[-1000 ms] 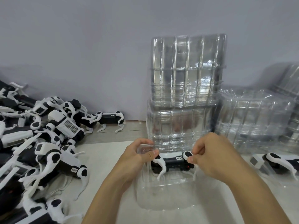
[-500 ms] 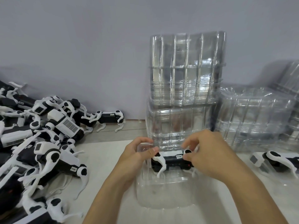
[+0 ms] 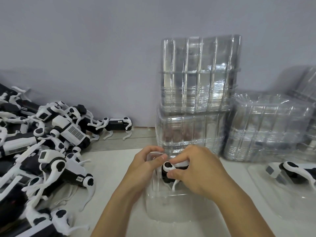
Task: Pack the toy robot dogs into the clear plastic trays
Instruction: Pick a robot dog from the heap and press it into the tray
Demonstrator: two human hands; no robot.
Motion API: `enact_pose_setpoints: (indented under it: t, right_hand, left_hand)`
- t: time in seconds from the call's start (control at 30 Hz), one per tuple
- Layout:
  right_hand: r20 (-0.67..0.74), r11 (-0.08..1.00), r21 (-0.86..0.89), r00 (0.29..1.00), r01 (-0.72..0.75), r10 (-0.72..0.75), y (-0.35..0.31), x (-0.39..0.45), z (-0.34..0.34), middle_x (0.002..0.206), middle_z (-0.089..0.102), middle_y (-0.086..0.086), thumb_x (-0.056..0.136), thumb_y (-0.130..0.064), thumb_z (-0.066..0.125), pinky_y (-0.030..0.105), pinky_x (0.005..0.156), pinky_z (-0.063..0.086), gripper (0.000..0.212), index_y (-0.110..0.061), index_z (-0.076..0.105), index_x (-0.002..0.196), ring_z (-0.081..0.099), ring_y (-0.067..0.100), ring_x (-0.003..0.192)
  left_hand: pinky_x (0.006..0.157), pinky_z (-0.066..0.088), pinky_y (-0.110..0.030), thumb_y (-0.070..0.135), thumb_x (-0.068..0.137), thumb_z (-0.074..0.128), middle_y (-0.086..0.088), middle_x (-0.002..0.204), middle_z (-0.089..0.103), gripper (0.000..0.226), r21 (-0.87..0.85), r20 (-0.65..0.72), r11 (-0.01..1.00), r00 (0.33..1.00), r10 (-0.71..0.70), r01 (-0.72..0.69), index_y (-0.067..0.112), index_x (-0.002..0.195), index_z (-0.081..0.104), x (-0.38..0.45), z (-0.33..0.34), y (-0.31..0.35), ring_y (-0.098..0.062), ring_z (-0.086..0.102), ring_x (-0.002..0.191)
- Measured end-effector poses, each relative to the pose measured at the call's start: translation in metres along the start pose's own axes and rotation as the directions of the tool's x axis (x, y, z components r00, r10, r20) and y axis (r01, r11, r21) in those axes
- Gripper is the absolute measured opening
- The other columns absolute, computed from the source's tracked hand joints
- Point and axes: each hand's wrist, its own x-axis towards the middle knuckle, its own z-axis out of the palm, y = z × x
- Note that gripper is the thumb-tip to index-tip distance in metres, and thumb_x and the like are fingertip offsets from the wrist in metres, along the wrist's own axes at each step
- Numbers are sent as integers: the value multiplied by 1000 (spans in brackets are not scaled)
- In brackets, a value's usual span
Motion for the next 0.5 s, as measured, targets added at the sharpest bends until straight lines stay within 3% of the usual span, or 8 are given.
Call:
enact_pose_setpoints:
  t: [0.17,0.27,0.37,0.43,0.5]
  right_hand:
    - [-6,1000,-25,1000,13,-14,2,1,1,71,58,-22,73,-54,82,29,82,43,14,-52,73,84,49,-6,75]
    - [27,999,-42,999,20,-19,4,1,-5,76,66,-21,73,-59,79,22,71,48,14,-53,74,84,57,-6,77]
    - [27,997,83,1000,-5,3,15,5,-16,83,72,-20,79,-42,82,19,76,54,7,-41,77,84,65,-6,82]
    - [-26,990,141,999,-29,33,26,6,-26,86,73,-21,81,-27,83,9,73,48,14,-39,77,86,63,-13,84]
    - [-83,990,127,993,-68,79,37,4,-33,93,69,-24,79,-26,85,9,71,41,18,-40,77,86,60,-12,89]
  left_hand:
    - [96,49,-41,15,87,74,-4,98,75,17,24,-7,1000,1000,3,-3,18,104,70,0,-2,-1,-18,69,91]
    - [97,49,-44,19,80,80,-8,101,74,24,21,-7,1000,1000,4,-4,18,103,71,0,-2,0,-23,69,94]
    - [95,48,-42,23,73,80,-8,99,74,31,7,-7,1000,1000,2,-2,17,102,71,1,-3,-1,-21,68,90]
    - [96,48,-40,20,78,81,-6,100,75,25,11,-9,1000,1000,-2,2,19,101,72,2,-4,-2,-21,69,93]
    - [97,47,-39,24,76,81,-4,100,76,24,20,-6,1000,1000,-5,5,23,99,73,2,-4,-3,-21,69,96]
